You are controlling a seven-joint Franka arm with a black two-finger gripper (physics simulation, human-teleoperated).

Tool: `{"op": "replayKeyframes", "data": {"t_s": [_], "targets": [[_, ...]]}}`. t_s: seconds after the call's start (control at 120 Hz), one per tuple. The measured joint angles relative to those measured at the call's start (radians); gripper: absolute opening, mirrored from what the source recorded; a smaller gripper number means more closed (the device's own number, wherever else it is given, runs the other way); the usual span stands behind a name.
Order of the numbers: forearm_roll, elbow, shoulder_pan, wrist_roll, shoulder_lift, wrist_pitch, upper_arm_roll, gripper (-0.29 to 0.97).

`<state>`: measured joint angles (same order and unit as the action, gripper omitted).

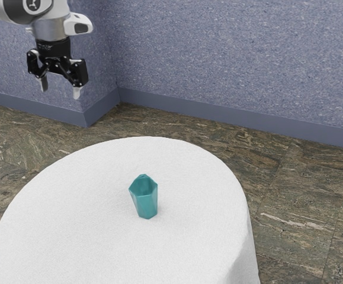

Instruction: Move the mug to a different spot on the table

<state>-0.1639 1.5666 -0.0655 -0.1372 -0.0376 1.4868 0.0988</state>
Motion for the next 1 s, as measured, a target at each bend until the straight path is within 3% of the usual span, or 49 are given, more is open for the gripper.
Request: {"op": "replayKeyframes", "data": {"t_s": [0.167, 0.292, 0.467, 0.7, 1.0], "targets": [[-0.018, -0.006, 0.081, -0.065, 0.008, -0.015, -0.031, 0.68], [-0.021, -0.004, 0.115, -0.104, 0.100, 0.046, -0.065, 0.68], [0.045, -0.003, -0.015, -0.195, 0.217, 0.179, -0.096, 0.68], [0.136, -0.009, -0.016, -0.349, 0.373, 0.276, -0.106, 0.68], [0.173, 0.003, -0.020, -0.489, 0.479, 0.374, -0.122, 0.68]]}}
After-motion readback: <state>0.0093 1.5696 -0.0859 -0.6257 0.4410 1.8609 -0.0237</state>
